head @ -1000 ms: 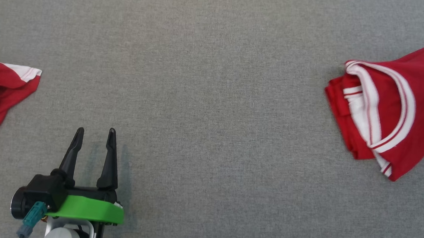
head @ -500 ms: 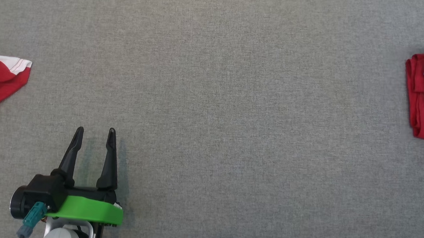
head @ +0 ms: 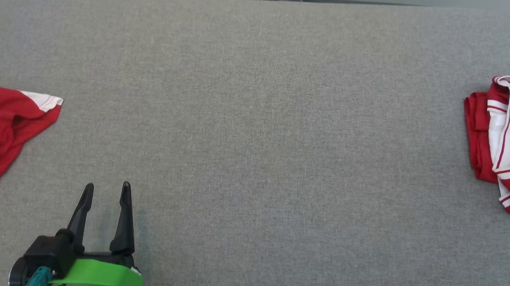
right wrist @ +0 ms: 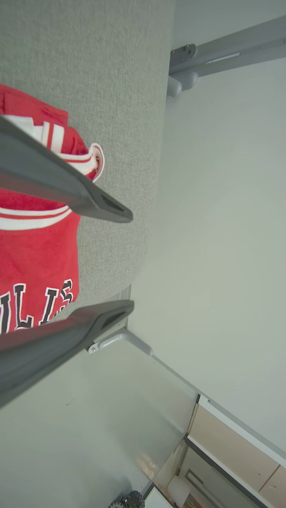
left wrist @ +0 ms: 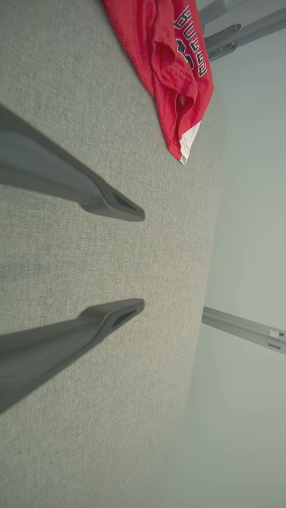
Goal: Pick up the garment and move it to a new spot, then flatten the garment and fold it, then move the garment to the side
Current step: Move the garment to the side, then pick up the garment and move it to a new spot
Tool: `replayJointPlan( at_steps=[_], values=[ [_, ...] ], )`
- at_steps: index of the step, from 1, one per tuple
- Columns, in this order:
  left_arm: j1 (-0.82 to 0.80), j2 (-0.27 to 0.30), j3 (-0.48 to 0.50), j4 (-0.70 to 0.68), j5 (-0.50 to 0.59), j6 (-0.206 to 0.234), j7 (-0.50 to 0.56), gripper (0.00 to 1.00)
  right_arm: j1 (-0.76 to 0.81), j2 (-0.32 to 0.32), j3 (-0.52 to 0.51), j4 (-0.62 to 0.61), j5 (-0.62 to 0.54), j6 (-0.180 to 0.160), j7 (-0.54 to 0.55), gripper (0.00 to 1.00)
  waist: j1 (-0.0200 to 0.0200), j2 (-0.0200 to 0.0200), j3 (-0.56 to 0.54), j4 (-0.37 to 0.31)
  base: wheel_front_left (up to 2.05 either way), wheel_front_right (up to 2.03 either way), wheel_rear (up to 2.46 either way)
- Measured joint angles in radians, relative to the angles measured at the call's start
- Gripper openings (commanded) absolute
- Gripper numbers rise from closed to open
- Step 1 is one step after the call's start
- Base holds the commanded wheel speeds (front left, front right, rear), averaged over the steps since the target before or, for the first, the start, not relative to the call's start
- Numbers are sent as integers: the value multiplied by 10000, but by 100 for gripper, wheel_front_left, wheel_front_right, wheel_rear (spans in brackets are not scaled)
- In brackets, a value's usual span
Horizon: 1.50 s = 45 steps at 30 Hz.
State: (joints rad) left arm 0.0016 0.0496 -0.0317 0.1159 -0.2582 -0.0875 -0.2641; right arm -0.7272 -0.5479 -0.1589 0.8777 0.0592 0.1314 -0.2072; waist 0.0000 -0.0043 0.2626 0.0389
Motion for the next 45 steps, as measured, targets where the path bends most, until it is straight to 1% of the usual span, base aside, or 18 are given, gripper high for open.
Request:
replayJointPlan(
  at_steps=[4, 7, 10, 12, 16, 19, 20, 23, 25, 29, 32, 45],
  values=[
    [306, 0, 84, 119, -107, 54, 0, 100, 1260, 884, 88, -1189, 75, 0, -431, 100, 0, 0, -580, -18, 0, 0, 0],
    [560, -2, 184, 213, -127, 81, 0, 100, 2558, 1430, 295, -2466, 314, 0, -516, 100, 0, 0, -1037, -19, 0, 0, 0],
    [736, -2, 328, 293, -127, 90, 0, 100, 3935, 2056, 435, -4391, 681, 0, -552, 100, 0, 0, -1465, -9, 0, 0, 0],
    [848, 0, 447, 364, -130, 100, 0, 100, 4937, 2339, 545, -5469, 702, 0, -556, 100, 0, 0, -1727, 3, 0, 0, 0],
    [955, 0, 585, 520, -140, 69, 0, 100, 6670, 2984, 546, -6746, 719, 0, -556, 100, 0, 0, -2161, 56, 0, 0, 0],
    [975, -2, 700, 604, -123, 19, 0, 100, 7588, 3492, 362, -7496, 704, 0, -556, 100, 0, 0, -2384, 157, 0, 0, 0],
    [990, -2, 811, 688, -121, -31, 0, 100, 7963, 3833, 146, -7877, 702, 0, -554, 100, 0, 0, -2463, 243, 0, 0, 0],
    [1104, 2, 888, 865, -6, -144, -2, 100, 8352, 4128, 104, -8213, 558, 0, -556, 100, 0, 0, -2584, 297, 0, 0, 0],
    [1214, 0, 861, 1012, 8, -192, -2, 100, 8640, 4272, 50, -8232, 499, 0, -556, 100, 0, 0, -2686, 311, 0, 0, 0],
    [1368, -2, 767, 1204, -29, -276, 0, 100, 8906, 4594, -495, -8186, 424, 0, -556, 100, 0, 0, -2926, 342, 0, 0, 0],
    [1447, -2, 725, 1289, -79, -297, -2, 100, 9058, 4757, -476, -8048, 412, -2, -556, 100, 0, 0, -3088, 354, 0, 0, 0],
    [1463, -2, 633, 1386, -140, -355, 0, 100, 9062, 4907, -226, -7745, 366, -2, -556, 100, 0, 0, -3146, 216, 0, 0, 0]
  ],
)
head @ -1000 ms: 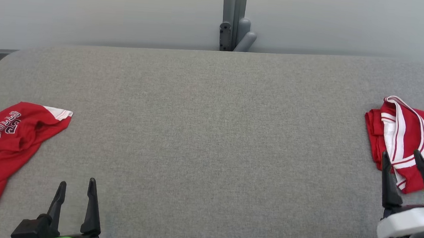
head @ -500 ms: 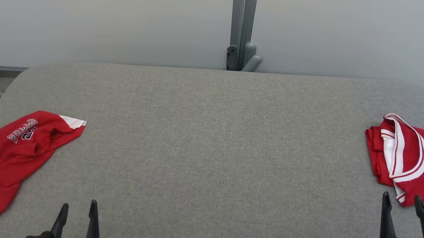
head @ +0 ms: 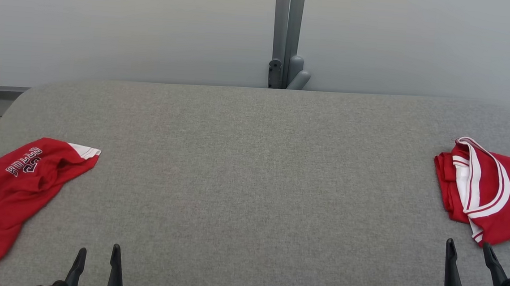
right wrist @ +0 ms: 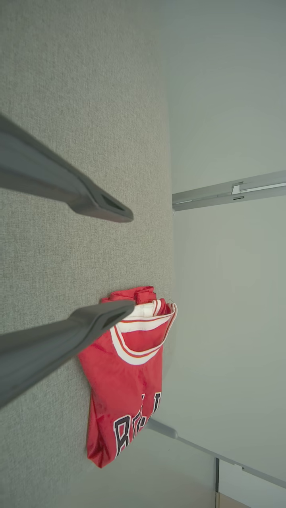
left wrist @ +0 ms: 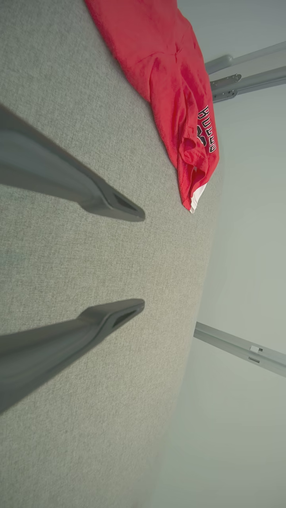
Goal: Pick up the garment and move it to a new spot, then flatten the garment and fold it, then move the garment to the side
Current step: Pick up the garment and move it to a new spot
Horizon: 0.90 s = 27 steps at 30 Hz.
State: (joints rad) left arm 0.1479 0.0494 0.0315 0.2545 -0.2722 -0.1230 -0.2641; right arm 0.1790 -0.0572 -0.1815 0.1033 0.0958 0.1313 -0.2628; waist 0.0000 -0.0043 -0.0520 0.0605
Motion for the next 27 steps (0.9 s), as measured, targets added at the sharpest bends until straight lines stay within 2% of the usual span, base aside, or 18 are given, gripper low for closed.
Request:
replayJointPlan(
  at_steps=[6, 12, 20, 26, 27],
  values=[
    [-20, 0, -21, 8, 2, -4, 0, 100, 10, 21, 29, 61, -2, 0, 0, 100, 0, 0, 61, 78, 0, 0, 0],
    [-152, 2, -17, -113, 10, 0, 0, 100, -5, 36, 357, 13, -19, 0, 0, 100, 0, 0, 110, 467, 0, 0, 0],
    [-156, -4, 107, -201, 127, 59, 0, 100, -272, 35, 1143, 25, -17, 0, 0, 100, 0, 0, 97, 1594, 0, 0, 0],
    [-58, -6, 646, -284, 176, 144, 0, 100, -532, 54, 2080, 284, 15, 0, 0, 100, 0, 0, 28, 2725, 0, 0, 0],
    [-58, -6, 646, -284, 176, 144, 0, 100, -532, 54, 2080, 284, 15, 0, 0, 100, 0, 0, 28, 2725, 0, 0, 0]
  ],
)
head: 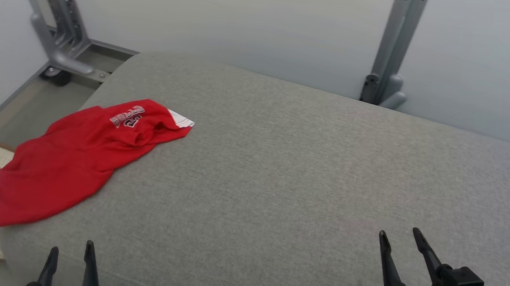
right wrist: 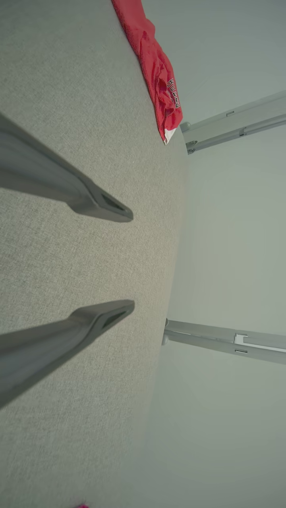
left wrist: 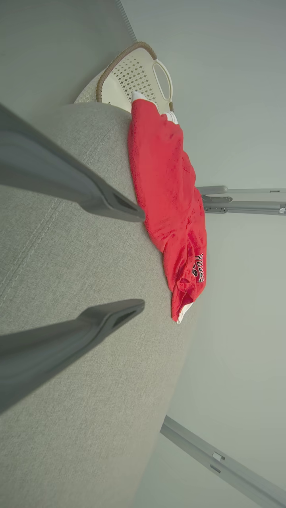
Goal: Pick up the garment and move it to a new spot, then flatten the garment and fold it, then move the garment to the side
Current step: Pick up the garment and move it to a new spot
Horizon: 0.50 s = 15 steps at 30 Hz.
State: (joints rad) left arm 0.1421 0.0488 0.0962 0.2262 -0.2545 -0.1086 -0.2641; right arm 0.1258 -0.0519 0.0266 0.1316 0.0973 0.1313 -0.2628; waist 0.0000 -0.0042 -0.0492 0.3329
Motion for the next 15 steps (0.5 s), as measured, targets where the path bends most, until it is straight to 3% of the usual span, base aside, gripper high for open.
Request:
replayJointPlan(
  at_steps=[8, 15],
  values=[
    [407, 6, 646, -318, -178, 109, 0, 100, -401, 4, 903, 291, 86, 0, 0, 100, 0, 0, -75, 1189, 0, 0, 0],
    [370, 4, 769, -249, -182, 75, 0, 100, -201, -10, 702, 311, 111, 0, 0, 100, 0, 0, -75, 1401, 0, 0, 0]
  ],
)
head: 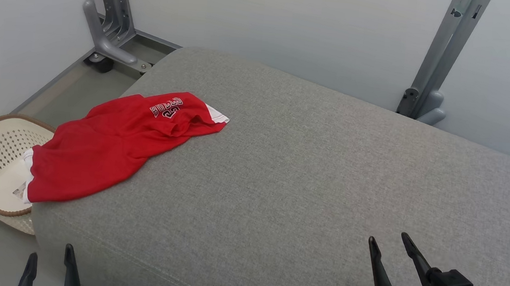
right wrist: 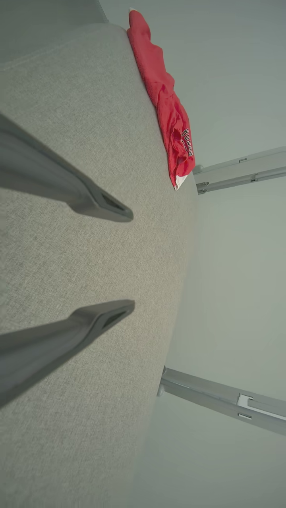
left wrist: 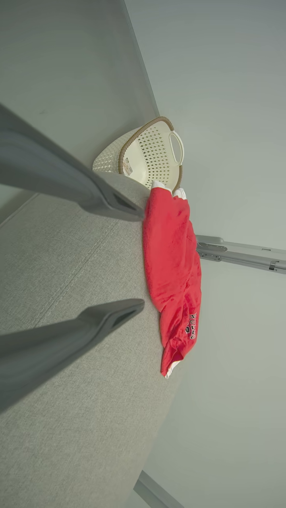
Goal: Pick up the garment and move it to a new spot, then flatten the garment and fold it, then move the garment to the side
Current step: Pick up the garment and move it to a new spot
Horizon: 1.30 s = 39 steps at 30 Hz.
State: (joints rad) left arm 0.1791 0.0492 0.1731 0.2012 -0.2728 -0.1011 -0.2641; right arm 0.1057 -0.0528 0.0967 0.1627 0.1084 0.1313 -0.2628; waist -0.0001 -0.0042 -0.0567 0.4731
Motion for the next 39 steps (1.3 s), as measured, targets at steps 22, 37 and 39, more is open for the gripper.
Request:
replayJointPlan(
  at_steps=[22, 37, 39],
  values=[
    [-6900, 723, -545, 5248, -1603, -278, 872, 100, -2128, -1710, -132, -1118, -393, 0, 0, 100, 1, 0, 3387, -721, 0, 0, 0],
    [-9121, 1935, 94, 9540, -2456, -230, 644, 1, -2754, -1697, -232, -1703, -401, 0, 0, 100, 1, 1, 5706, -2330, 0, 0, 0],
    [-9127, 2071, 44, 9695, -2466, -230, 581, 0, -2732, -1592, -221, -1664, -395, 0, 0, 100, 1, 1, 5710, -2510, 0, 0, 0]
  ],
)
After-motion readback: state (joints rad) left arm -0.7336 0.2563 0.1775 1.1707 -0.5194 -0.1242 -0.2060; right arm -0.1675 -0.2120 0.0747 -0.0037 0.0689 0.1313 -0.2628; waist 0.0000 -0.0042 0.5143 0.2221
